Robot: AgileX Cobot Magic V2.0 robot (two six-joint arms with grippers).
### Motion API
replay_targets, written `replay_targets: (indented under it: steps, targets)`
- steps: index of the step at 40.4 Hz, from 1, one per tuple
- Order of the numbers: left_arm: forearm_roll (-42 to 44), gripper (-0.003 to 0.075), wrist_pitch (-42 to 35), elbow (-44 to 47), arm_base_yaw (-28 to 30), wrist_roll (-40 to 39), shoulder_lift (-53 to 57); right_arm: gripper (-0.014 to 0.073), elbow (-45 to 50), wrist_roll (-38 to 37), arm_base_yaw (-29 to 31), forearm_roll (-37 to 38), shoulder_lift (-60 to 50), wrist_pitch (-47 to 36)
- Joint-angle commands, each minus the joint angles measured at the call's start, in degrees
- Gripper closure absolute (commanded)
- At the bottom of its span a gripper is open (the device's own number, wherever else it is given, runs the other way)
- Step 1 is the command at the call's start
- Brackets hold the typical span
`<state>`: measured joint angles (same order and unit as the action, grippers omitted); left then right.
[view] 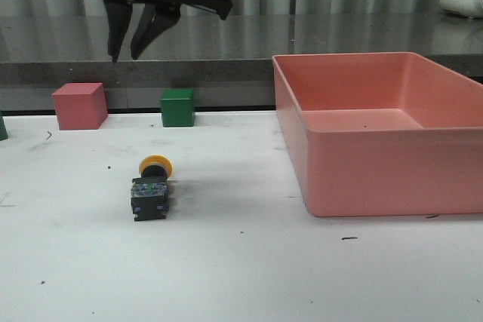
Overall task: Place and stand button with both arms
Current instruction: 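Open the right gripper and withdraw it toward the bin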
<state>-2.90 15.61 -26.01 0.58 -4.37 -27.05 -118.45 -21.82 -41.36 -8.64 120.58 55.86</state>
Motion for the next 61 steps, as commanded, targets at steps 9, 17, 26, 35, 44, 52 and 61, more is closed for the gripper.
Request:
replay_targets:
  steps: [9, 17, 26, 35, 44, 52, 61]
  targets:
    - [-0.32, 0.0124, -3.97, -2.0, 0.13, 0.09, -0.6, 0.0656, -1.69, 7.34, 3.15, 0.66, -8.9, 8.28]
    - [-0.32, 0.0124, -3.97, -2.0, 0.13, 0.09, -0.6, 0.0656, -1.64, 12.9, 11.16, 0.66, -12.99, 16.44]
    - [-0.32, 0.0124, -3.97, -2.0, 0.13, 0.09, -0.6, 0.0656, 1.12, 16.15, 23.06, 0.66, -19.44, 20.88]
    - [-0.32, 0.0124, -3.97, -2.0, 0.13, 0.09, -0.6, 0.0656, 15.31, 19.83, 33.59, 0.72, -29.69, 19.76]
    - [-0.32, 0.0124, -3.97, -2.0, 0.13, 0.09, -0.6, 0.0656, 37.41, 21.82, 38.77, 1.68, -44.96, 10.83]
    - [-0.32, 0.0124, -3.97, -2.0, 0.13, 0.09, -0.6, 0.0661, 56.55, 22.81, 38.77, 6.07, -59.97, -3.08]
    - [-0.32, 0.0124, -3.97, -2.0, 0.13, 0.09, -0.6, 0.0662, 76.88, 23.03, 38.77, 7.16, -78.74, -22.62]
